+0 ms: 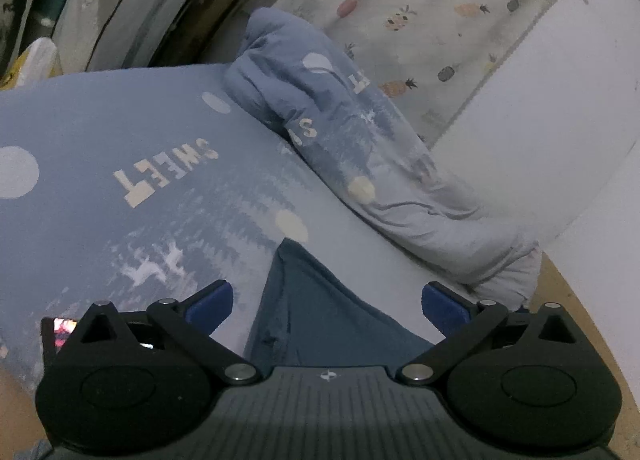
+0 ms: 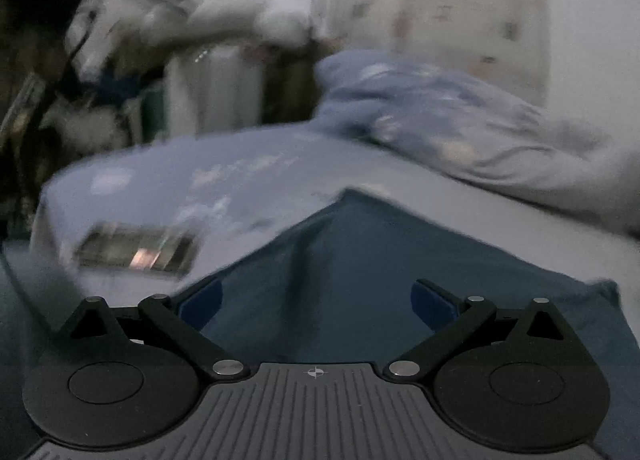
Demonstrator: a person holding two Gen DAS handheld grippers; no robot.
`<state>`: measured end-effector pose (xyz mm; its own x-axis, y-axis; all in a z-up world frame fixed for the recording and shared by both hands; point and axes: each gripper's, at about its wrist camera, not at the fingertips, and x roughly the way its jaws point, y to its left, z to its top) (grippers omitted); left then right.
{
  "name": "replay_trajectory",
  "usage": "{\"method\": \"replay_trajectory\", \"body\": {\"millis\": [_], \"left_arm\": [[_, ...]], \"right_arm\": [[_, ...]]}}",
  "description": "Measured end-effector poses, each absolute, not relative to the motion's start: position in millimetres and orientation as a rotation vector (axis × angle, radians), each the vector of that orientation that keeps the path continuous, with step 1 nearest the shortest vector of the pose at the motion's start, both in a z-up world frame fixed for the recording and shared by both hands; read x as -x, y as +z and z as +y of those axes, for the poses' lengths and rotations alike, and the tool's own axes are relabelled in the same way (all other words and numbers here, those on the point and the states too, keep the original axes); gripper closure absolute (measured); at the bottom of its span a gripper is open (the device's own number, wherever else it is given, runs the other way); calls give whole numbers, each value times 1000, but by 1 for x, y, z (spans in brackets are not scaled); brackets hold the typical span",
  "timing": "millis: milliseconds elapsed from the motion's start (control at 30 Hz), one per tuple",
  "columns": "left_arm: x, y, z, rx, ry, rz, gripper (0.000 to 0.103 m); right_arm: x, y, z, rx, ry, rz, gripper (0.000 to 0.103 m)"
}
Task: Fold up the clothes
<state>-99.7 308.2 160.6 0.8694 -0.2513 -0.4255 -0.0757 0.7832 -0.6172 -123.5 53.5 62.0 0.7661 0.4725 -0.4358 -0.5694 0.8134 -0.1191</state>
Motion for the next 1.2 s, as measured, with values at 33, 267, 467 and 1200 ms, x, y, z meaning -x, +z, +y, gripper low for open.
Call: {"method": "replay_trajectory", "body": {"millis": [33, 267, 467, 1200], "left_arm": [[103, 160, 311, 676, -99, 519, 0], [116, 150, 332, 734, -91, 529, 0], [118, 143, 347, 777, -70, 530, 0], [6, 114, 354, 772, -148, 680, 0]], "right_arm": [[129, 54, 69, 300, 589, 403, 2], [142, 15, 139, 503, 560, 399, 2], [132, -4, 169, 538, 455, 325, 0], [77, 12, 155, 282, 438, 472, 89]]}}
